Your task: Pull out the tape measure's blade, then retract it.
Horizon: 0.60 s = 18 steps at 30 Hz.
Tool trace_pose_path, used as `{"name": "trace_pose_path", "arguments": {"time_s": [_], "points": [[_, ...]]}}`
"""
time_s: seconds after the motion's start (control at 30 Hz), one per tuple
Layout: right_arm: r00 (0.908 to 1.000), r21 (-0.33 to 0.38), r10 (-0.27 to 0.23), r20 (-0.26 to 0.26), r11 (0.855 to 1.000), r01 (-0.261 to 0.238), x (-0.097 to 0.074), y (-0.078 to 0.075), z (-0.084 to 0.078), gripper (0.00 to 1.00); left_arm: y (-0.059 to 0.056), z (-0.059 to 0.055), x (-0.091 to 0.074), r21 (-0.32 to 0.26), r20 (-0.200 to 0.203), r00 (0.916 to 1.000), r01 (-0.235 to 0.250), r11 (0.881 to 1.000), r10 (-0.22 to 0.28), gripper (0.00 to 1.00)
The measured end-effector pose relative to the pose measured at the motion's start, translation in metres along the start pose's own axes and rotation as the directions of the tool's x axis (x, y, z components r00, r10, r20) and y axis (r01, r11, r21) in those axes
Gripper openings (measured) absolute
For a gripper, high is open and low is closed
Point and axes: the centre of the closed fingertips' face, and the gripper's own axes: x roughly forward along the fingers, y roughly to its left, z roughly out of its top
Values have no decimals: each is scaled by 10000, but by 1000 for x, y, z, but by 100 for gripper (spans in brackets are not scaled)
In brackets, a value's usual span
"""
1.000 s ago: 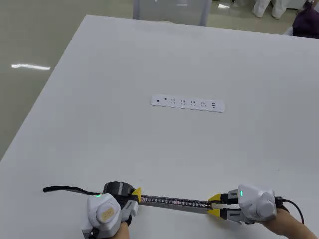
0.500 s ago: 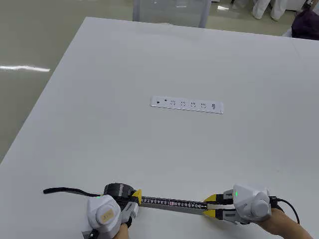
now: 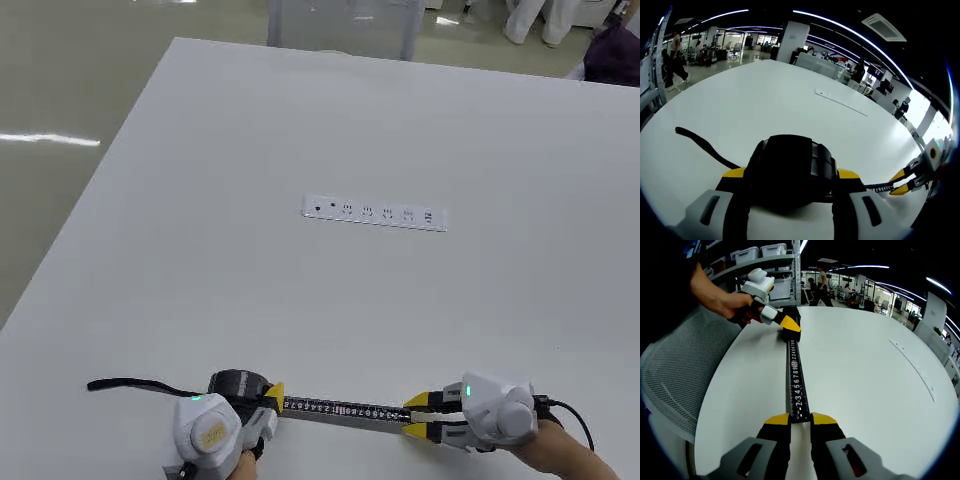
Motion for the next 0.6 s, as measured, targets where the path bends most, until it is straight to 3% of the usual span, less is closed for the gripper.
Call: {"name": "trace_pose_path", "arguments": {"time_s": [0.6], "points": [[10000,-67,70,26,10000,-70,7,0,7,13,1,0,0,-63,-13,10000,16,10000,-16,64]]}}
